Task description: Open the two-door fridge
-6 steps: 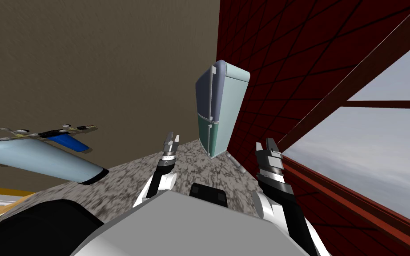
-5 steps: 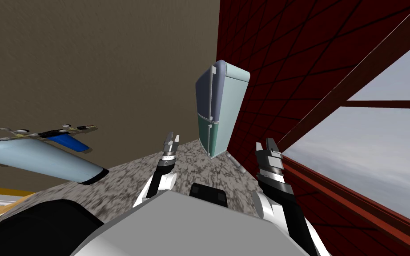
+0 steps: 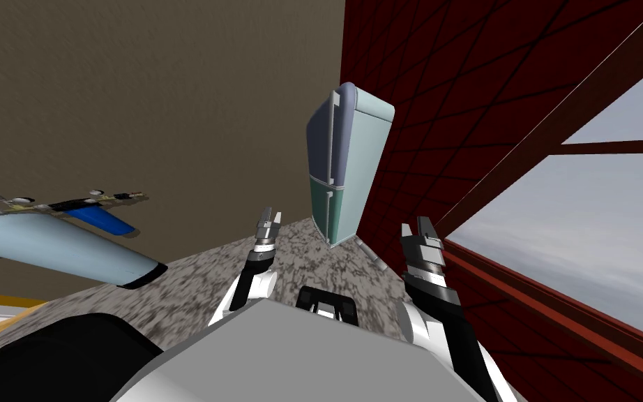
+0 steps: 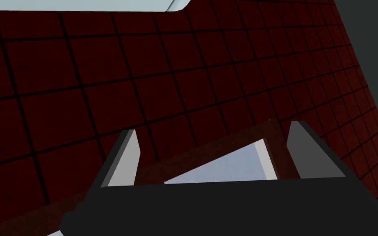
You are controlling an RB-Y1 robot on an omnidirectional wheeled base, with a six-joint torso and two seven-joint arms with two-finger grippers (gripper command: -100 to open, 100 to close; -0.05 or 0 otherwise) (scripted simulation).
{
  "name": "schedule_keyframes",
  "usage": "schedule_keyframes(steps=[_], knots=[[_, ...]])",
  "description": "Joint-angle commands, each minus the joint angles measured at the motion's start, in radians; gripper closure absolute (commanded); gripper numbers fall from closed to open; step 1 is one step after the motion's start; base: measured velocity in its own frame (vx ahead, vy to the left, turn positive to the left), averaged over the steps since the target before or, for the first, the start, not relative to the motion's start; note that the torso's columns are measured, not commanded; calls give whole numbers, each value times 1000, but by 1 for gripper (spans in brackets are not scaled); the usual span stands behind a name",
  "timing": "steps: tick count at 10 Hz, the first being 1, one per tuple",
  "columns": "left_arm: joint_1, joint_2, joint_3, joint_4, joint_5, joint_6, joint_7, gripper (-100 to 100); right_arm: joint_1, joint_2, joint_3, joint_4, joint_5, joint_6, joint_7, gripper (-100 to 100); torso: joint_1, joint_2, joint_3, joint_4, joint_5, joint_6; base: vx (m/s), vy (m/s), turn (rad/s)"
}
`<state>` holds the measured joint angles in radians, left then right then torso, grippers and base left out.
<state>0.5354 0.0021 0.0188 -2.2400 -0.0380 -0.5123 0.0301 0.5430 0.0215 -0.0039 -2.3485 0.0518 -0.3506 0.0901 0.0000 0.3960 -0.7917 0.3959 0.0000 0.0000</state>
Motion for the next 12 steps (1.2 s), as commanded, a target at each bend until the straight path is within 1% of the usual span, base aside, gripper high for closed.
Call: schedule_keyframes(steps=[1,3,4,5,6,9,10,11,12], knots=[[0,0,0,0,0,0,0,0,0,0,0,0,0,0,0,0,0,74,-147,74,0,0,0,0,0],[0,0,0,0,0,0,0,0,0,0,0,0,0,0,0,0,0,222,-443,221,0,0,0,0,0],[-9,30,1,-3,4,18,2,-100,0,0,0,0,0,0,0,0,0,295,-590,295,0,0,20,-15,-5],[-19,51,3,-6,8,36,5,-100,0,0,0,0,0,0,0,0,-1,328,-660,328,0,0,38,-36,-10],[-31,73,4,-12,13,60,8,-100,0,0,0,0,0,0,0,0,-1,337,-680,338,0,0,47,-47,-7],[-84,131,11,-34,35,146,23,-100,0,0,0,0,0,0,0,0,-2,340,-685,341,0,0,83,-72,-14],[-84,131,11,-34,35,162,23,-100,0,0,0,0,0,0,0,0,-1,341,-685,342,0,0,63,-55,-4],[-106,148,13,-43,44,197,29,-100,0,0,0,0,0,0,0,0,1,343,-684,342,0,0,65,-43,-11],[-106,148,13,-43,44,204,29,-100,0,0,0,0,0,0,0,0,2,343,-683,343,1,0,50,-43,-7]])
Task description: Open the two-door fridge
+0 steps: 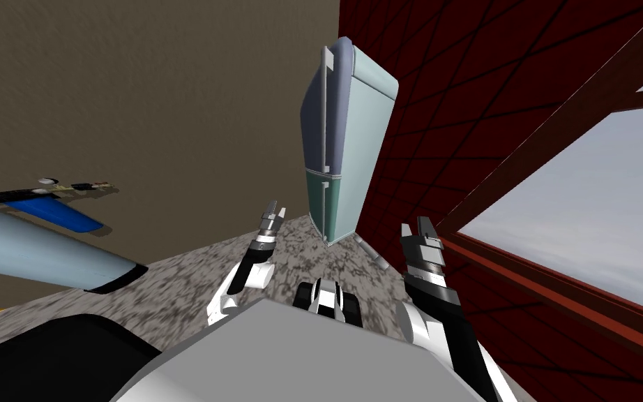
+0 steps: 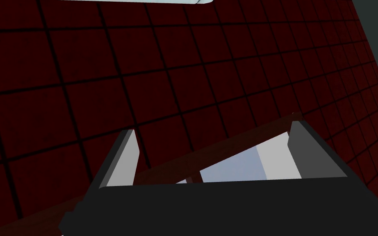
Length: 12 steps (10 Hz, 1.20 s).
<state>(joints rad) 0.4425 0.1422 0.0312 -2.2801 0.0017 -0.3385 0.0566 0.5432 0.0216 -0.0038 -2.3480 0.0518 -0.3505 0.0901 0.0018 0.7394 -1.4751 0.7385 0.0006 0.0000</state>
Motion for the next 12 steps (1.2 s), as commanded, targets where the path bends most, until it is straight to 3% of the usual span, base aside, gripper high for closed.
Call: schedule_keyframes(steps=[1,4,12], knots=[[-37,24,3,-13,14,69,9,-100,0,0,0,0,0,0,0,0,-1,0,0,0,0,0,56,-57,-13],[-63,40,5,-24,24,126,16,-100,0,0,0,0,0,0,0,0,-2,-3,-2,-1,-1,0,61,-53,-9],[-176,102,17,-63,70,344,46,-100,0,0,0,0,0,0,0,0,-1,-2,-1,-1,0,0,73,-60,-11]])
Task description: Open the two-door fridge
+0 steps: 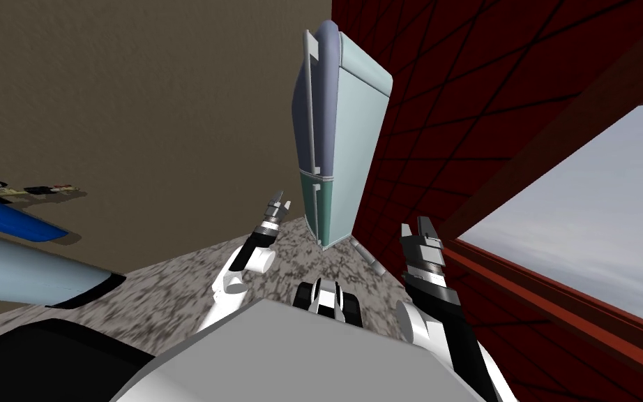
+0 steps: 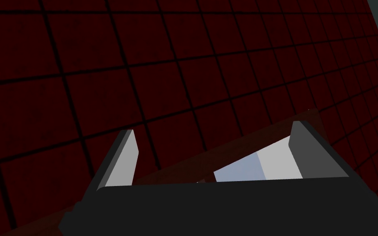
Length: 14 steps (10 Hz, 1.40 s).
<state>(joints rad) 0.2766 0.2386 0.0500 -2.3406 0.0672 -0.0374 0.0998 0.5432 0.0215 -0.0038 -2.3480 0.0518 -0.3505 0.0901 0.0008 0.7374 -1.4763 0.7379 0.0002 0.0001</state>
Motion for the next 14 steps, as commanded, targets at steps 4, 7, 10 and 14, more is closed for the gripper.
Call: schedule_keyframes(steps=[4,7,10,14], knots=[[-68,37,7,-21,28,159,17,-100,0,0,0,0,0,0,0,0,-1,0,0,0,0,0,76,-63,-11],[-124,69,19,-38,51,246,29,-100,0,0,0,0,0,0,0,0,-1,1,0,0,0,0,85,-60,-11],[-151,86,27,-46,62,332,34,-100,0,0,0,0,0,0,0,0,-1,1,0,0,0,0,73,-56,-9],[-200,119,46,-59,84,447,42,-100,0,0,0,0,0,0,0,0,-1,-1,0,0,0,0,83,-45,-8]])
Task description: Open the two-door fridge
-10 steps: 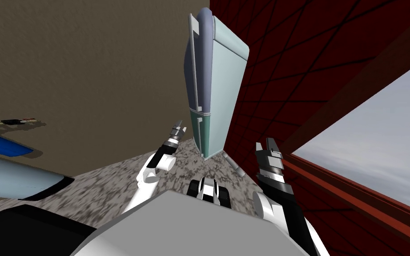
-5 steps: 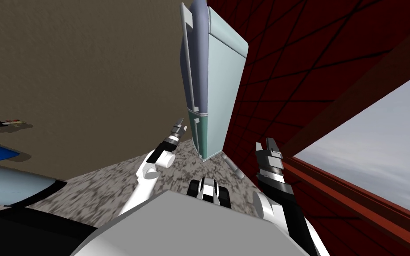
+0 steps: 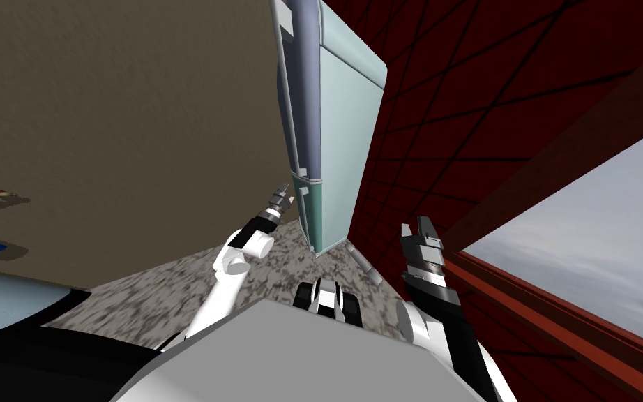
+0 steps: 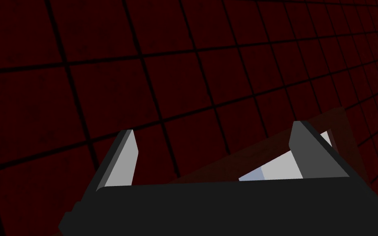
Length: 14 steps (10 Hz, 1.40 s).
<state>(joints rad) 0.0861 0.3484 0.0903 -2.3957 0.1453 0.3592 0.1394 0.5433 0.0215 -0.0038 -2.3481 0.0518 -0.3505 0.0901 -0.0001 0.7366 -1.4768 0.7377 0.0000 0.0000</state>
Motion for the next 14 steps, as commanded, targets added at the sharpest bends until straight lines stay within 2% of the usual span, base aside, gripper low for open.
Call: schedule_keyframes(steps=[1,4,7,8,11,12,13,14], knots=[[-32,26,17,-9,16,78,5,-100,0,0,0,0,0,0,0,0,1,2,1,0,0,0,78,-46,-12],[-53,44,30,-13,26,165,6,-100,0,0,0,0,0,0,0,0,1,2,1,1,0,0,70,-39,-7],[-90,79,58,-16,44,252,7,-100,0,0,0,0,0,0,0,0,0,1,1,0,0,0,81,-39,-6],[-90,79,58,-16,44,270,7,-100,0,0,0,0,0,0,0,0,0,0,0,0,0,0,76,-32,-2],[-120,116,91,-18,60,352,4,-100,0,0,0,0,0,0,0,0,0,3,2,1,0,0,64,-33,-5],[-120,116,91,-18,60,369,4,-100,0,0,0,0,0,0,0,0,1,2,1,1,0,0,68,-18,-2],[-133,134,108,-19,68,404,1,-100,0,0,0,0,0,0,0,0,1,1,1,0,0,0,78,-19,-5],[-133,134,108,-19,68,416,1,-100,0,0,0,0,0,0,0,0,0,1,0,0,0,0,68,-14,0]])
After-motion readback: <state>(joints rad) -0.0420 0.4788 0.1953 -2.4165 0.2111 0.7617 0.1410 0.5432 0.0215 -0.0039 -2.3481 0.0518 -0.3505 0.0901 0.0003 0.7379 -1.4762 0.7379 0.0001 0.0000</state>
